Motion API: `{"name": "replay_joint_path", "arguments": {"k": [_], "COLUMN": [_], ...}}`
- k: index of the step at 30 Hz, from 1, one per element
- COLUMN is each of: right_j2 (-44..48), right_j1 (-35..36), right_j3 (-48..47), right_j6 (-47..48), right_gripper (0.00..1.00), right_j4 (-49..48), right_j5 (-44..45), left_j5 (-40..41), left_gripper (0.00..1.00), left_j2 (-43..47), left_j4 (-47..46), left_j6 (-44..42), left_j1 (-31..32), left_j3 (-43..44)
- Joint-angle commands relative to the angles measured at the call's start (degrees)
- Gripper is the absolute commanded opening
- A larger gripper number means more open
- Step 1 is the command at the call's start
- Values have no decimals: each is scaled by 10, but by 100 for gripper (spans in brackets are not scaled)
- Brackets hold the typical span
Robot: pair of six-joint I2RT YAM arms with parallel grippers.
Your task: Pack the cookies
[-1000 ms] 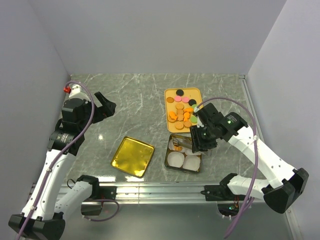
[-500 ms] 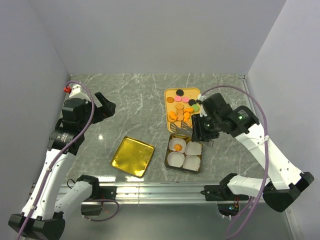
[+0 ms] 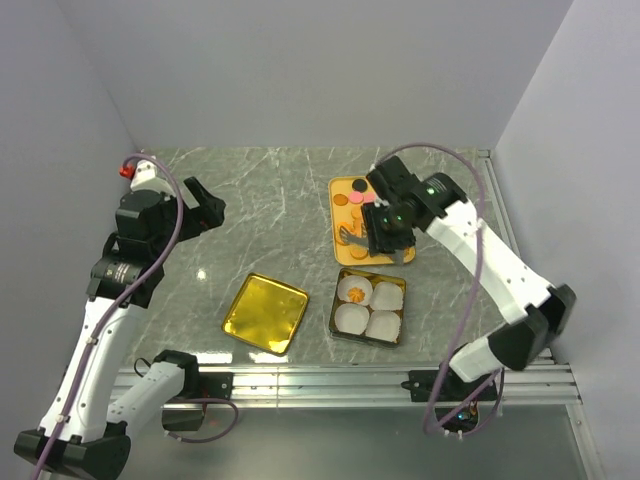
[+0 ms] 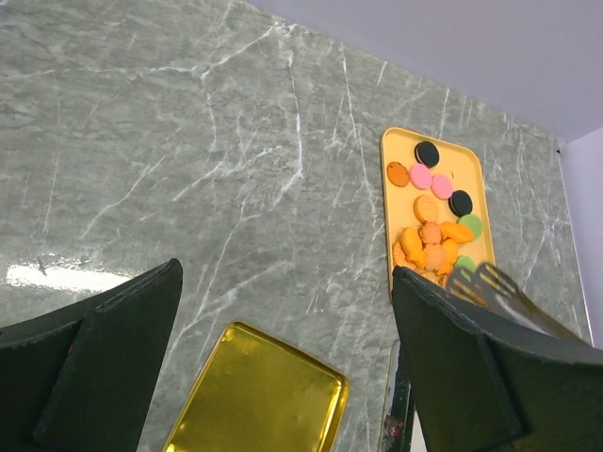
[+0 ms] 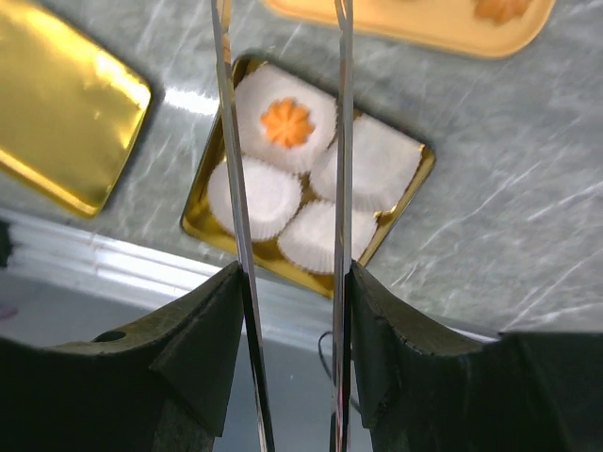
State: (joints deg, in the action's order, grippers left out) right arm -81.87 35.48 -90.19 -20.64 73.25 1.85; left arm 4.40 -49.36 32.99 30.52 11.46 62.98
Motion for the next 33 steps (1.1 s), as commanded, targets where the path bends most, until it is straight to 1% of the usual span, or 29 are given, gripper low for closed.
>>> {"name": "replay_joint_path", "arguments": {"k": [1, 3, 6, 10, 15, 21, 24, 33], "right_j2": [-43, -80, -128, -171, -228, -254, -265, -270], "right_j1": [1, 1, 2, 1, 2, 2, 1, 1], "right_j3": [-70, -96, -138, -176, -209, -211, -209, -172], "right_j6": [12, 10, 8, 9, -3, -9, -10, 7], "right_gripper": [53, 53, 53, 53, 53, 52, 52, 50], "right_j4": [-4, 0, 14, 17, 27, 19, 16, -4], "right_j5": [54, 64, 53, 52, 54, 64, 67, 71], "left_j5": [7, 3, -22, -40, -51, -46, -23, -27], "left_gripper": [99, 99, 99, 99, 99, 99, 99, 99], "left_j2": [10, 5, -17, -42, -64, -78, -87, -79], "left_j4": [-17, -25, -29, -58, -65, -65, -61, -64], "left_j6": [-20, -19, -10, 1, -20, -43, -54, -43], "left_j1": [0, 0, 0, 0, 0, 8, 16, 16], "left_j3": [-8, -13, -9, -22, -19, -11, -2, -15]}}
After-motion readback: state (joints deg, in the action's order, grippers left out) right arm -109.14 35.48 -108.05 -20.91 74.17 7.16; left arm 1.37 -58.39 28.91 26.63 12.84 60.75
